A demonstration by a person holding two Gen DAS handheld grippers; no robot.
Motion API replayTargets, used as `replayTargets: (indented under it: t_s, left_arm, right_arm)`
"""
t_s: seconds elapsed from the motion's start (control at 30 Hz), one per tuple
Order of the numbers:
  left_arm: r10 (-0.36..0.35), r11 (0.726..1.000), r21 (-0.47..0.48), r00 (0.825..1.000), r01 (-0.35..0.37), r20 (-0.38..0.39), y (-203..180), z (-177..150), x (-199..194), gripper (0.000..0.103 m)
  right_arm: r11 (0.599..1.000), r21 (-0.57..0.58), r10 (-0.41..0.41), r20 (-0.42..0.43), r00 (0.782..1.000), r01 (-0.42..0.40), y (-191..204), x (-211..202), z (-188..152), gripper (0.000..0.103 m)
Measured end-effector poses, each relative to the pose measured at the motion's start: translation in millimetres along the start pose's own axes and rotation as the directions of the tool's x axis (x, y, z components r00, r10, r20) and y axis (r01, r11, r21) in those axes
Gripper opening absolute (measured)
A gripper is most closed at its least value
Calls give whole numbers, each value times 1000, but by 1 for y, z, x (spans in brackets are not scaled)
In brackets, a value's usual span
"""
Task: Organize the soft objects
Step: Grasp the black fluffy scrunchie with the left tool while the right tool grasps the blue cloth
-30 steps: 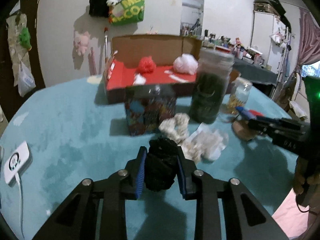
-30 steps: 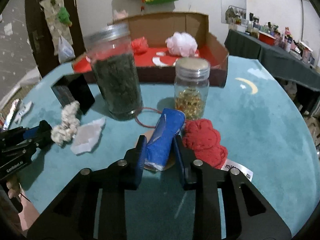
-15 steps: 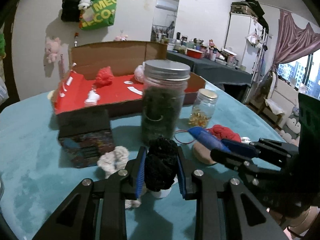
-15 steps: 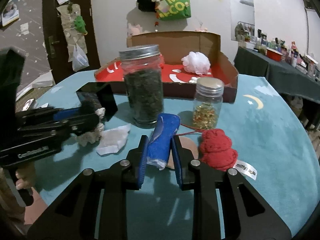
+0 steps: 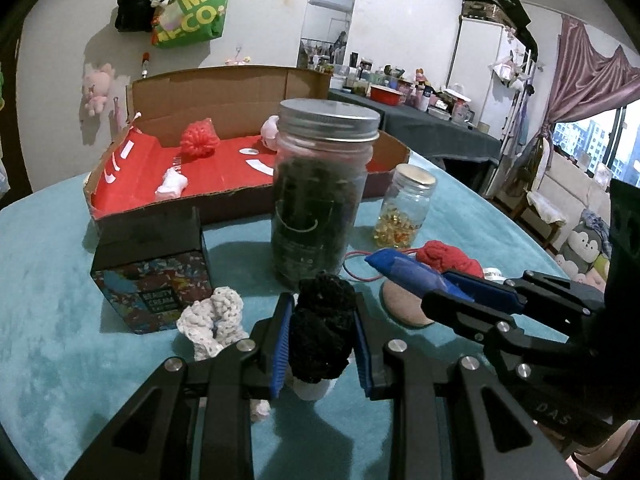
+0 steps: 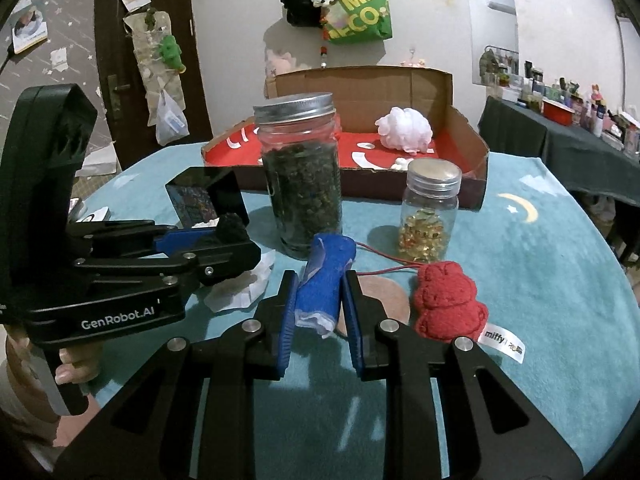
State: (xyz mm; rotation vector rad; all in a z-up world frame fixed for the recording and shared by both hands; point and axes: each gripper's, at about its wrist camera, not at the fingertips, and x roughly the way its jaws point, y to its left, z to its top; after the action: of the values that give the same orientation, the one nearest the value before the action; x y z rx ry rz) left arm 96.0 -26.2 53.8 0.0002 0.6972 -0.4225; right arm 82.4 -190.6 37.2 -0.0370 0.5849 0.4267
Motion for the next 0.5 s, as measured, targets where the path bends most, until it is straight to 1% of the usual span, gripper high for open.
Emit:
replayTargets:
  t_s: [0.23,0.37,0.5]
  left_arm:
    - [7,1000,-10,1000,-7,1,4,-1,-6,29]
    - [34,999,-18,999,-34,13,14,-1,-19,29]
    - [64,997,-47,998,-64,7,30,-2,-31,29]
  right_arm:
    - [1000,-2,-11,14,1000,11,0,-2,1,17]
    - [1000,0,-19,16,1000,19,-3,-4,2,16]
    - [999,9,-38,15,999,38,-11,-10,3,16]
